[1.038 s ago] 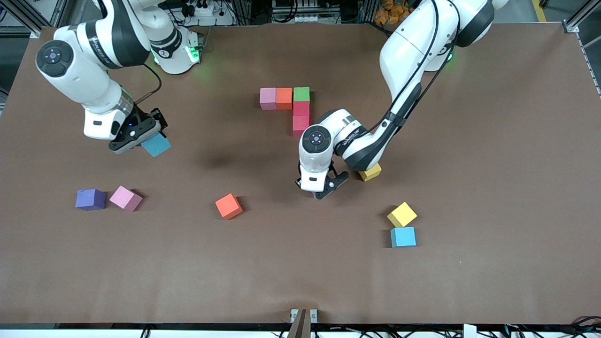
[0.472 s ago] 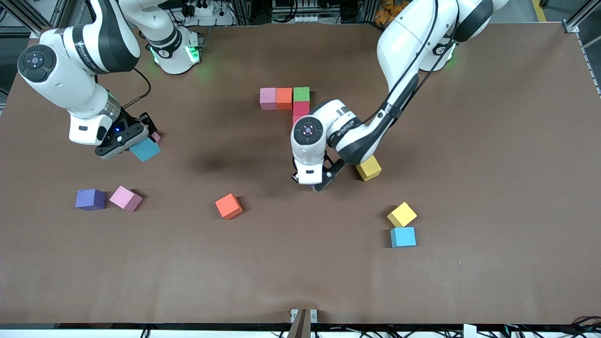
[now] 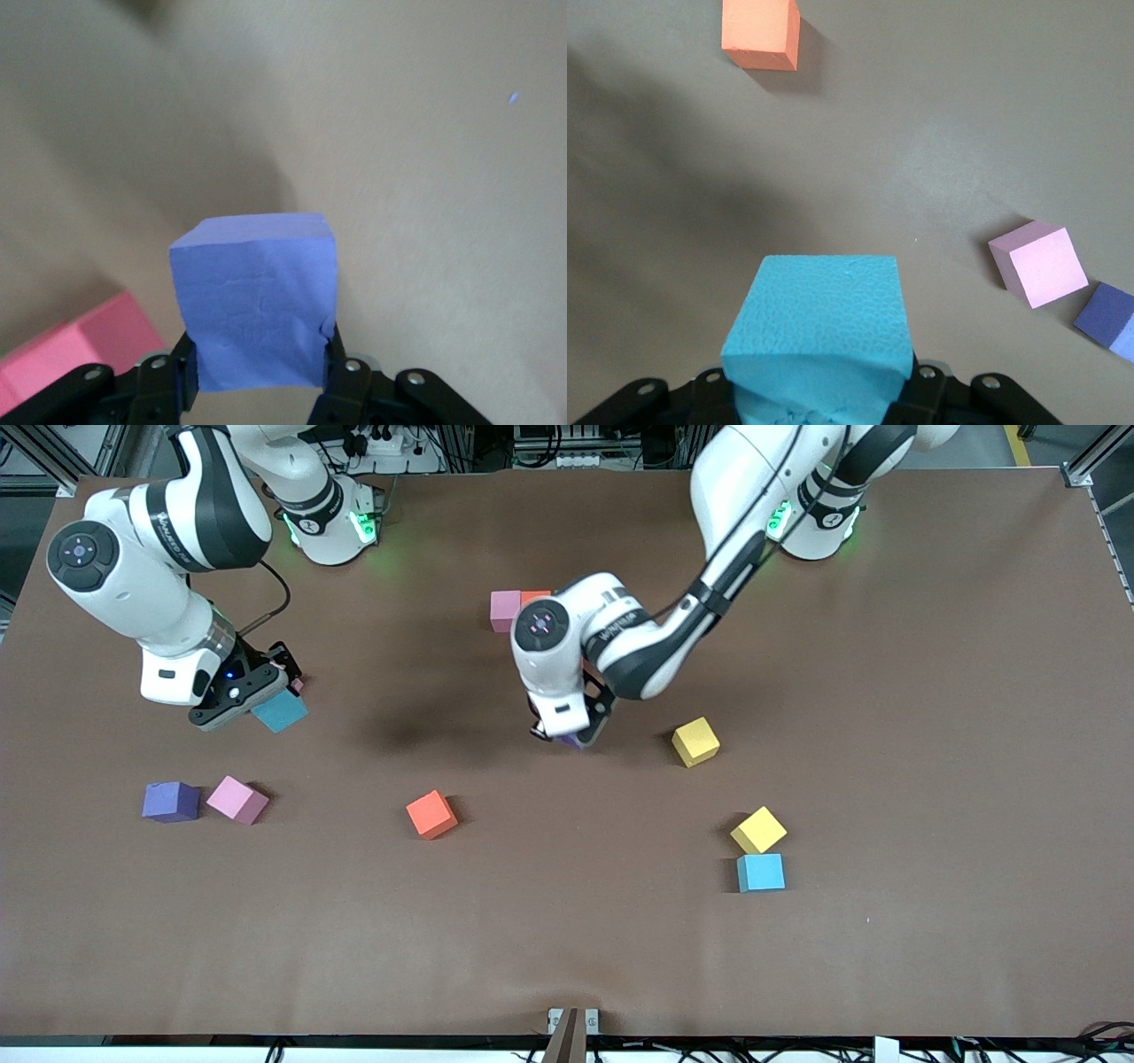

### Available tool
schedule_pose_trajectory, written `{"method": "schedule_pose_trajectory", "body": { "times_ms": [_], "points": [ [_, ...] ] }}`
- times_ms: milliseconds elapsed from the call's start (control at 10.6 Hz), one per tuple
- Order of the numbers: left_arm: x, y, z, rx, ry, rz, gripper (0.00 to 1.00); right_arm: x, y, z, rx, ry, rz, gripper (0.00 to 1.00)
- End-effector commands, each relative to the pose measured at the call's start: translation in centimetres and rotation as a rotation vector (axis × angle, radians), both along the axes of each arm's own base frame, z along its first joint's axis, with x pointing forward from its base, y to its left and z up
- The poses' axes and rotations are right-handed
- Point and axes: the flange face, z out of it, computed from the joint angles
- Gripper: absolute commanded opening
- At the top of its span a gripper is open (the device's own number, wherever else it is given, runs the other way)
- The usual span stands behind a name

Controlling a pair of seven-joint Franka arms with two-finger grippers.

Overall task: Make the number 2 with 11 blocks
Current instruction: 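Carry the purple cube with the left gripper to the cube row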

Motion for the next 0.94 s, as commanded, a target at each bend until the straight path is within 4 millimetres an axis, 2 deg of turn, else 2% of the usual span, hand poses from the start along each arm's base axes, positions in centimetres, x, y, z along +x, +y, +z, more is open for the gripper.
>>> {"method": "schedule_pose_trajectory", "body": {
  "times_ms": [0, 189, 472, 566, 849],
  "points": [
    [-3.5, -2.5, 1.1, 0.011, 0.008, 0.085, 0.00, 0.5, 0.6, -0.3, -0.011, 0.009, 0.014, 0.33],
    [-7.2, -5.0, 1.2, 0.008, 0.010, 0.069, 0.00, 0.5, 1.0, -0.8, -0.014, 0.018, 0.021, 0.33],
    [-8.9, -7.3, 2.6, -0.032, 0.004, 0.192, 0.00, 0.4, 2.1, -1.6, -0.020, 0.032, 0.043, 0.33],
    [-9.3, -7.5, 2.4, -0.026, 0.005, 0.246, 0.00, 0.3, 2.9, -1.8, -0.023, 0.034, 0.059, 0.33],
    [-9.6, -7.4, 1.5, -0.009, 0.013, 0.342, 0.00, 0.3, 3.5, -2.2, -0.032, 0.038, 0.086, 0.33]
  ]
}}
